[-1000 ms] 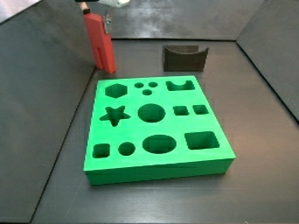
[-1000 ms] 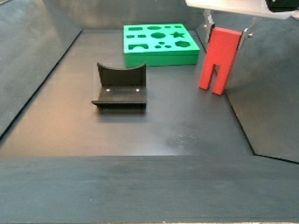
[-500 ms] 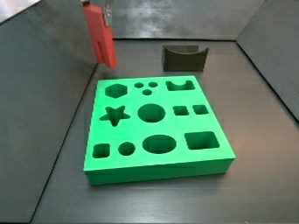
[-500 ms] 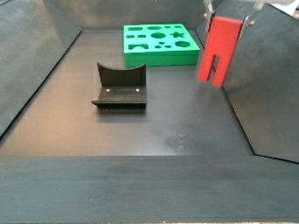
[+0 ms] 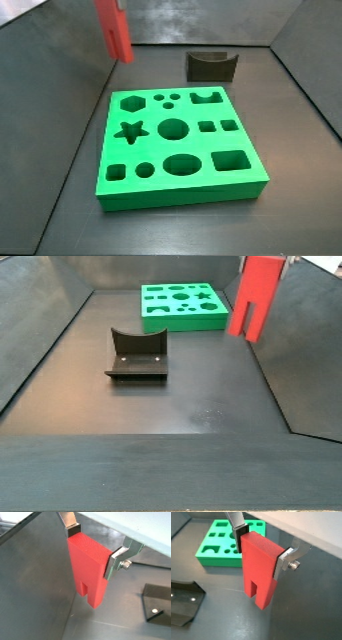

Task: Pick up the double-square object. Move up. Move to above the board. Insert the double-square object.
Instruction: Move to above the board.

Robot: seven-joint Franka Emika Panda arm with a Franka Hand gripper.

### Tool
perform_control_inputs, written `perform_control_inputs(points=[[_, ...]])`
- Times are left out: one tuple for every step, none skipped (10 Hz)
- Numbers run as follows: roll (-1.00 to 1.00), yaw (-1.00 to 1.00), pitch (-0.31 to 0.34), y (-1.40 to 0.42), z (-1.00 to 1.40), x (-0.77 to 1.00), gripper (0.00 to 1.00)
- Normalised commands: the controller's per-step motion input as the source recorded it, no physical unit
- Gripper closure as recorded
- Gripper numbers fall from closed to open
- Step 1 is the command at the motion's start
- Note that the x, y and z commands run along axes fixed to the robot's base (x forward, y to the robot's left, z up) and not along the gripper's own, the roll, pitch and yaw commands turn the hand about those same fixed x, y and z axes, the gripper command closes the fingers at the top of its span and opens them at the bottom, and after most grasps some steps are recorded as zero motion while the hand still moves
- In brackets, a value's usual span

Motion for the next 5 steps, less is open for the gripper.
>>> perform_control_inputs(points=[[0.01,-0.04,-0.077,0.08,1.00,0.05,1.00],[0.00,-0.04,-0.043,0.07,0.97,0.03,1.00],[0.00,-0.04,0.000,0.06,0.83,0.03,1.00],[-0.01,-0.04,0.045,0.04,0.64,0.02,1.00],[-0.01,-0.05,0.063,0.03,0.49,0.02,1.00]])
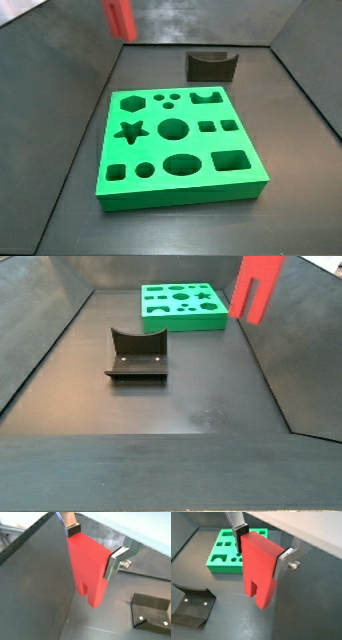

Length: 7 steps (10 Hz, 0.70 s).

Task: Pick up the double-square object. Move up. Move to above the board. Insert the double-square object.
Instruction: Move to above the board.

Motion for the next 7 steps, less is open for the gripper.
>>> perform_control_inputs(points=[[-0.02,-0.04,0.070,0.02,0.34,0.01,1.00],[-0.03,-0.04,0.068,0.01,0.18,0.00,1.00],[-0.08,1.00,0.232,-1.00,0.29,0.59,1.00],[-0.08,1.00,0.234,-1.00,0.29,0.59,1.00],[-0.06,1.00,0.301,-1.00,0.28,0.62,1.00],[-0.09,1.00,0.314,-1.00,0.29,0.63,1.00],[-0.08,1.00,0.333,-1.00,0.29,0.63,1.00]])
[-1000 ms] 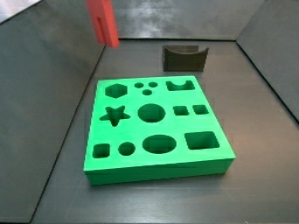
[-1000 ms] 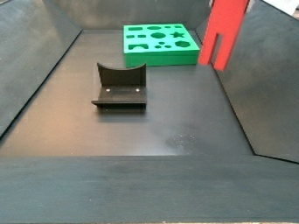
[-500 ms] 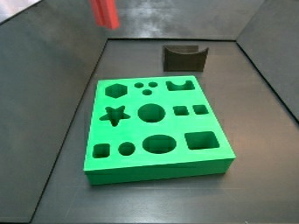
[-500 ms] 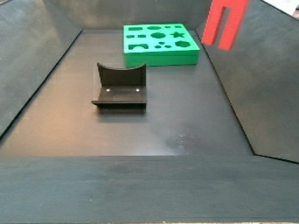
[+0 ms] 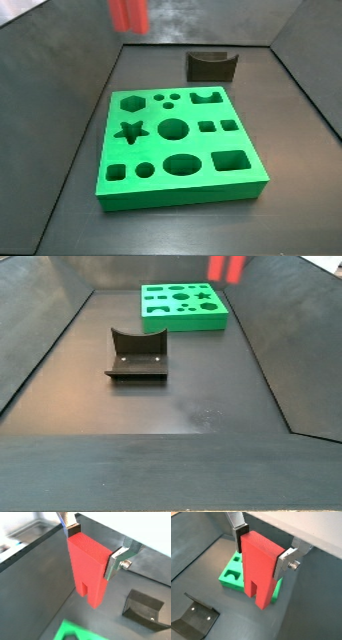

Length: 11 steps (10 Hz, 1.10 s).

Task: Pick up the double-square object. Move up. Move to above the board. Insert the double-square object.
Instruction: Move to above the board, then insert the double-square object.

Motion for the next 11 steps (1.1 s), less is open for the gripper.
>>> perform_control_inputs(points=[[-0.05,0.93,0.317,-1.00,0.29,0.63,1.00],[-0.02,0.66,0.267,-1.00,0.29,0.65,1.00],[0.00,0.42,0.227,-1.00,0.29,0.67,1.00],[0.01,0.26,0.188,-1.00,0.30,0.69,1.00],[0.03,0.12,0.151,-0.71,0.22,0.51,1.00],[0.04,0.08,0.134,-0.52,0.17,0.39,1.00],[0.05,0.05,0.098,-0.31,0.11,0.25,1.00],[0.01,0.00,0.000,0.00,0.00,0.00,1.00],[0.01,0.00,0.000,0.00,0.00,0.00,1.00],[0.00,0.00,-0.039,0.00,-0.04,0.00,1.00],[0.05,0.04,-0.067,0.00,-0.11,0.23,1.00]])
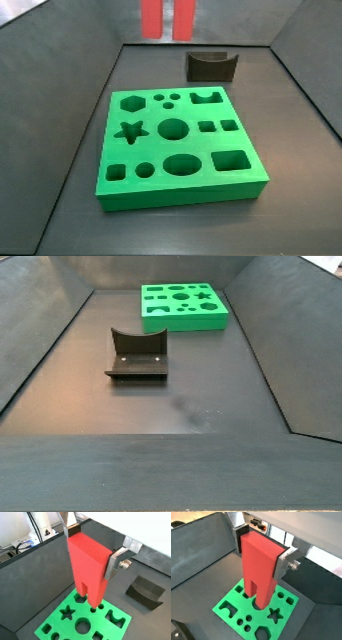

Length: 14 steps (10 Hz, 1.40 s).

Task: Pick up the double-square object. Move up. Move to above the board. Insert the double-square object.
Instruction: Insert the double-square object.

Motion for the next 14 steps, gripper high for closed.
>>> perform_control_inputs(points=[[0.07,0.11,-0.099,0.00,-0.17,0.38,1.00],[0.11,0.24,-0.064,0.00,-0.17,0.60,1.00],[0.12,0.27,-0.051,0.00,-0.18,0.67,1.00],[0.09,0.33,-0.047,0.04,-0.14,0.70,1.00],[0.13,0.30,-0.011,0.00,-0.16,0.61,1.00],[0.03,0.06,0.034,0.00,0.00,0.09,1.00],[0.01,0.00,-0.026,0.00,-0.06,0.03,1.00],[0.06,0.11,-0.056,0.00,-0.20,0.49,1.00],[0.00,0.37,-0.090,0.00,-0.28,0.62,1.00],[-0.04,0.44,-0.141,0.01,-0.30,0.56,1.00],[-0.05,0.48,-0.176,0.00,-0.31,0.50,1.00],[-0.03,0.51,-0.217,-0.04,-0.33,0.39,1.00],[-0.02,0.50,-0.217,-0.07,-0.35,0.39,1.00],[0.00,0.46,-0.234,-0.19,-0.42,0.33,1.00]])
